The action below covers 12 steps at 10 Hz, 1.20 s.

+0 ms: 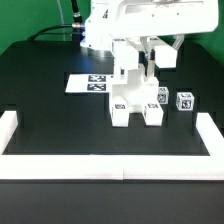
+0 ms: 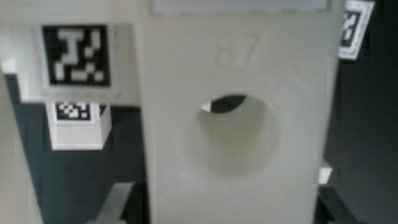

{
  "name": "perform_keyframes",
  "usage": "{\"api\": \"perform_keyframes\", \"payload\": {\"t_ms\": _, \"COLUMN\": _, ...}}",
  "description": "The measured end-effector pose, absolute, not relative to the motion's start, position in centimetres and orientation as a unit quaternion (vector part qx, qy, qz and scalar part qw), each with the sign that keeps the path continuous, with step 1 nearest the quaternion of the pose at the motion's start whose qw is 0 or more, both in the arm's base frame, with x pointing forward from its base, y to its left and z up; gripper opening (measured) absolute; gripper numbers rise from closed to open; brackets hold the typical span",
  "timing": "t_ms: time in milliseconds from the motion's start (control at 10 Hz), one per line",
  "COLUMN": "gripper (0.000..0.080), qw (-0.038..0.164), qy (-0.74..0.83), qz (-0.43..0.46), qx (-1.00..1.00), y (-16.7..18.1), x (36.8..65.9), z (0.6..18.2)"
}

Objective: Assemble chair

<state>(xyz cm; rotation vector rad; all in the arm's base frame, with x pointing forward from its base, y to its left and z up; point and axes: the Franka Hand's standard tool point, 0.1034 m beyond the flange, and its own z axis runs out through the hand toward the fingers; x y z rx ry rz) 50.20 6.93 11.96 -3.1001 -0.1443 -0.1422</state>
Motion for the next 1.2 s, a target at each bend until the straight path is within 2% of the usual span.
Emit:
{"api": "perform_keyframes", "payload": {"t_ms": 600, "gripper": 0.0289, "qw": 0.017, "qy": -0.047, "qz": -0.051, "qx": -0.997, "y": 6.5, "x": 49.6, "z": 11.8}}
{"api": "perform_keyframes", "payload": {"t_ms": 1200, "gripper": 0.0289, "qw": 0.012, "qy": -0.053, "qz": -0.067, "qx": -0.996, "y": 5.6, "x": 51.0, "z": 11.9}}
